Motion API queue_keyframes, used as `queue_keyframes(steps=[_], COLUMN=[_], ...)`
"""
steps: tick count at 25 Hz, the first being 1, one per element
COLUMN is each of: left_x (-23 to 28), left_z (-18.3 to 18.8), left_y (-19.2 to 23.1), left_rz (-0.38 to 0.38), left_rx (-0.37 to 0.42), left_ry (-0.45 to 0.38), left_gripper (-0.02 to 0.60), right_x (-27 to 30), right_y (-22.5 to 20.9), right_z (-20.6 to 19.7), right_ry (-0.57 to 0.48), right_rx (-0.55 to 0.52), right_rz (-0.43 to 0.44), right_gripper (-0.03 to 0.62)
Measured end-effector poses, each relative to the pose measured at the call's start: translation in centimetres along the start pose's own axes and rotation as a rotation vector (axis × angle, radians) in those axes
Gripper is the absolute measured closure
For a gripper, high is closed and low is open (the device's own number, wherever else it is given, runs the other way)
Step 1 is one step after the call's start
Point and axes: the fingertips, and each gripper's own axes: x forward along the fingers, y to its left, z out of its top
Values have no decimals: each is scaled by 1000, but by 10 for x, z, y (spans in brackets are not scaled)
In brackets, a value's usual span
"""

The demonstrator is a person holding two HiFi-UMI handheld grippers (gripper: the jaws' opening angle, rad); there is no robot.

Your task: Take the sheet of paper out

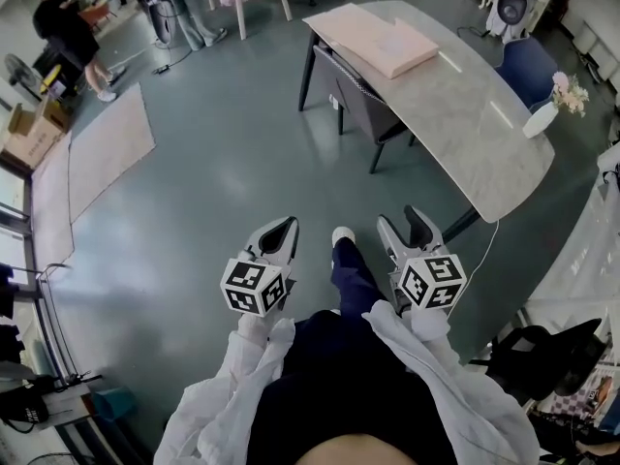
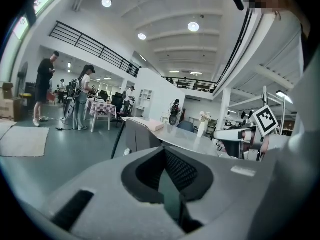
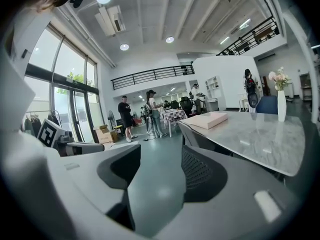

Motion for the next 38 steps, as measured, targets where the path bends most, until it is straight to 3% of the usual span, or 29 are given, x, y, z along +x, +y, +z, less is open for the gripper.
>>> queue_keyframes(steps=[7,16,25,38], left_x=[60,156,249,289], left_z=[17,64,100,119], left_y=[36,99,143,163], left_rz=[12,25,21,21], left_rx=[4,-9,-4,-4], left_ry=[12,14,4,-5], left_gripper=[583,583,583,583], right_x=[60,179,263,303], right_y=[-28,-80,-131,-152], right_z=[13,57,95,100], right_ry=[30,44,35,43], right_rx=[-74,-42,-48,-19], right_rz=[8,45,67,72], right_gripper=[345,345,345,345])
